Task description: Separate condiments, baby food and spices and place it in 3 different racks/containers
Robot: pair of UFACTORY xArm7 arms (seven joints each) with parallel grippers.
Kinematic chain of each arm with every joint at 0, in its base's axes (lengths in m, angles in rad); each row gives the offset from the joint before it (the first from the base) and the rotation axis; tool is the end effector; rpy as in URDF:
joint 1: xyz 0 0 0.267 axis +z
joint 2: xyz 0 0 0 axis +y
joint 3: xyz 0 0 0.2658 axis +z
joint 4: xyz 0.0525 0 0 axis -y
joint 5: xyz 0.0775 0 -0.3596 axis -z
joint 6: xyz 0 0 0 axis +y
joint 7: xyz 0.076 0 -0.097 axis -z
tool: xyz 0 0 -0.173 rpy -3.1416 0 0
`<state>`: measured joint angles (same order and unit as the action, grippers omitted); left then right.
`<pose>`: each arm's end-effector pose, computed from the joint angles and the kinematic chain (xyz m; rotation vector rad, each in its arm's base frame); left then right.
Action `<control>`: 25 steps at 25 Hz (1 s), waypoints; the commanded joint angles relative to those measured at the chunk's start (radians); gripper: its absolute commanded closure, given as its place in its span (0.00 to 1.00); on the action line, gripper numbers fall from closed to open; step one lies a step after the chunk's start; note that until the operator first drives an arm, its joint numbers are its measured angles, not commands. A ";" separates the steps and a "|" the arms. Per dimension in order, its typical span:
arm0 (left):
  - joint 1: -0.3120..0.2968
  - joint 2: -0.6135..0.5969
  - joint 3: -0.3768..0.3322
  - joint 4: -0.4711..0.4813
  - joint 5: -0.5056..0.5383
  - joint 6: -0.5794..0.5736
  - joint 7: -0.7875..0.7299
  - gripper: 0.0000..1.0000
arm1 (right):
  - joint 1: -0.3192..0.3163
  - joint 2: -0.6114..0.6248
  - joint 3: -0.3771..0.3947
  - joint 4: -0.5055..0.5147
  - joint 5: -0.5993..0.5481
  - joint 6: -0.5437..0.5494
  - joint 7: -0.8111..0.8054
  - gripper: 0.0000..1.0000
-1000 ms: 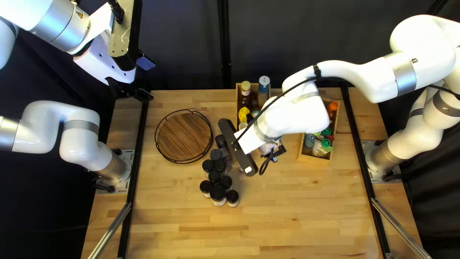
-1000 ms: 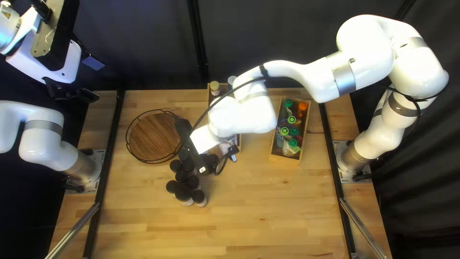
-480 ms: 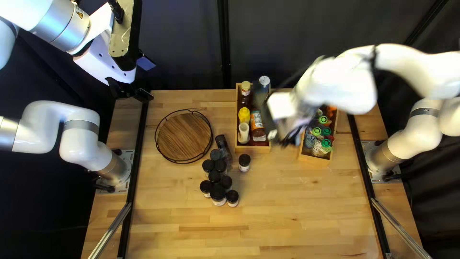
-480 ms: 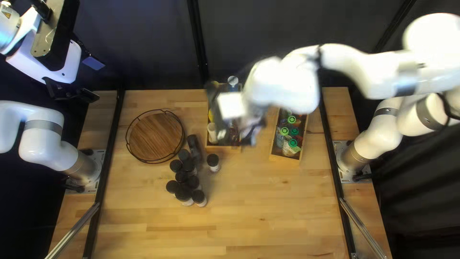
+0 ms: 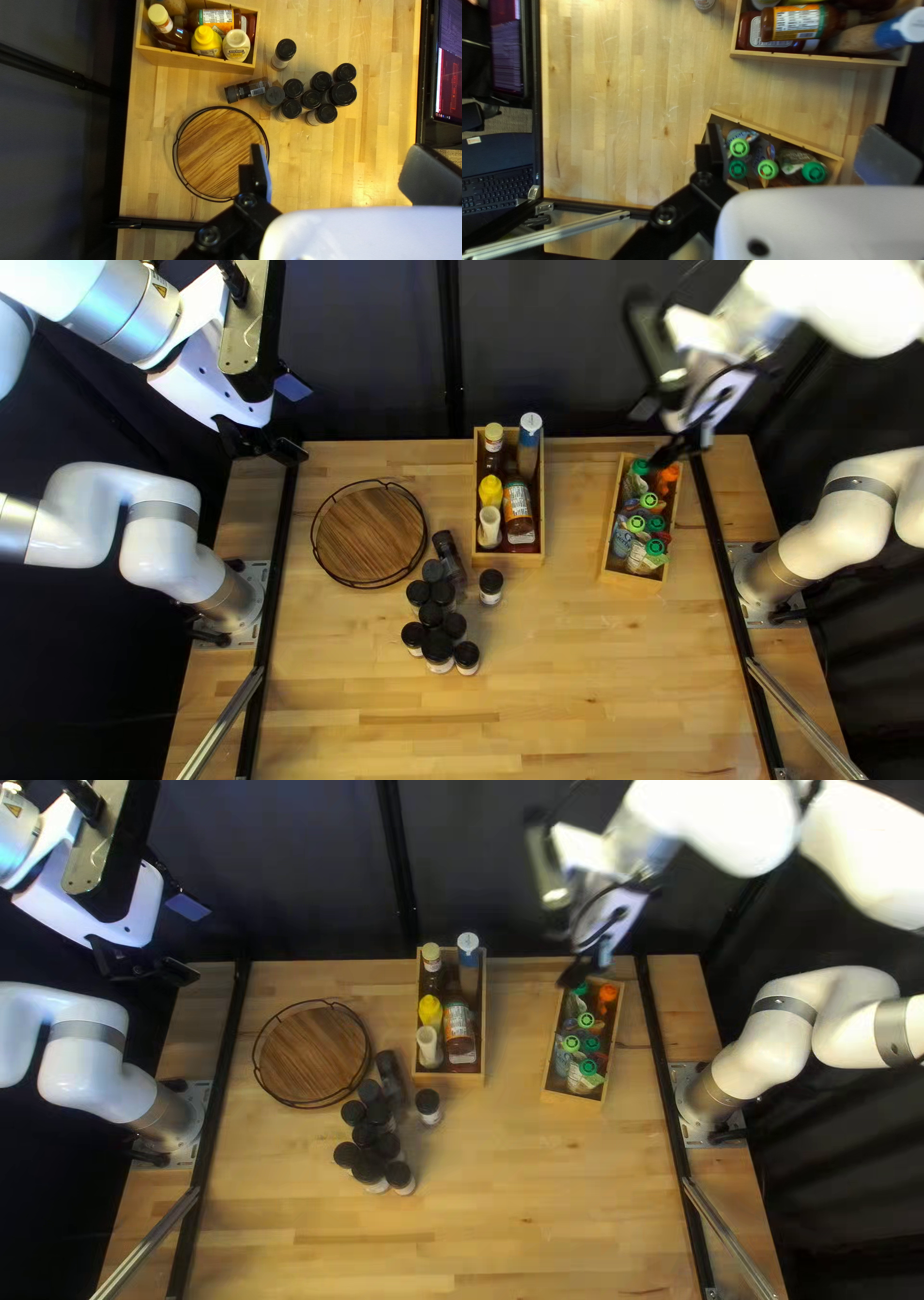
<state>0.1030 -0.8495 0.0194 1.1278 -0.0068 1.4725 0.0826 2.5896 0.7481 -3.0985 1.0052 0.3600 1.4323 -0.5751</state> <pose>0.3294 0.0399 0.4957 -3.0139 -0.0541 -0.7767 0.3523 -0.0924 0.4201 -2.9479 -0.0994 -0.6656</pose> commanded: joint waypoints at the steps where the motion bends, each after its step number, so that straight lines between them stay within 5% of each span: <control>1: 0.000 0.000 0.000 0.000 0.000 0.000 0.000 0.00 | -0.046 0.048 -0.001 -0.003 0.030 0.026 -0.041 0.00; 7: 0.000 0.000 0.000 0.000 0.000 0.000 0.000 0.00 | -0.046 0.048 -0.001 -0.003 0.030 0.026 -0.041 0.00; 8: 0.000 0.000 0.000 0.000 0.000 0.000 0.000 0.00 | -0.045 0.177 -0.008 -0.032 0.076 -0.063 -0.045 0.00; 14: 0.000 0.000 0.000 0.000 0.000 0.000 0.000 0.00 | -0.060 0.068 0.083 0.017 0.044 -0.078 0.007 0.00; 25: 0.000 0.000 0.000 0.000 0.000 0.000 0.000 0.00 | -0.060 0.068 0.083 0.017 0.044 -0.078 0.007 0.00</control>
<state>0.1030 -0.8494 0.0194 1.1278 -0.0068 1.4725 0.0826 2.5296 0.8163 -3.0157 1.0220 0.4043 1.3547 -0.5678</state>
